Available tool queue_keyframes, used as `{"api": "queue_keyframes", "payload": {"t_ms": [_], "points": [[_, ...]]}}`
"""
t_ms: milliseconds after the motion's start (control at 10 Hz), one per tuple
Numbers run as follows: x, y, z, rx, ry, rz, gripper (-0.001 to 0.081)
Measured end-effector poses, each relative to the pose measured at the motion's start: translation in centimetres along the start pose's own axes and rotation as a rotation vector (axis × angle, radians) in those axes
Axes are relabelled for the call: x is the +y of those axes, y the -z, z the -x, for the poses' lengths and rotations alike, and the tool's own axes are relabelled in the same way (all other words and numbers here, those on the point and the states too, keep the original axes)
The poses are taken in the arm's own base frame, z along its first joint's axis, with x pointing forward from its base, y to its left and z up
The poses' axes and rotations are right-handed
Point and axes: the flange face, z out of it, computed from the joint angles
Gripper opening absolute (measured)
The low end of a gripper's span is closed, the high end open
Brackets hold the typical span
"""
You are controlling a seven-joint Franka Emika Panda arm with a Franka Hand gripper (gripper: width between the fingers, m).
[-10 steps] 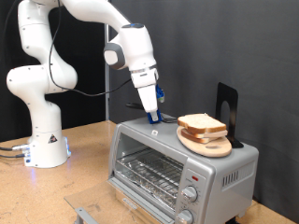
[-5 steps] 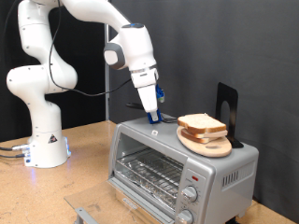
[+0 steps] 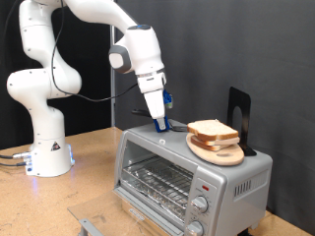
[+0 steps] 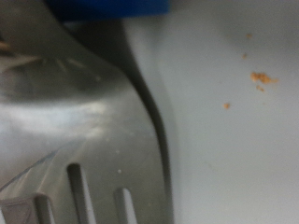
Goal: Make a piece of toast with the oven
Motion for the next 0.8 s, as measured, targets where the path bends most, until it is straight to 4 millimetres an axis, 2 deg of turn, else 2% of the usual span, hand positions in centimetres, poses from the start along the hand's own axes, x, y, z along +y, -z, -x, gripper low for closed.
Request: {"api": "queue_keyframes", "payload": {"t_ms": [800], "points": [[0.29,0.44,0.0,-0.023,-0.04,-0.046,0.0808]]}}
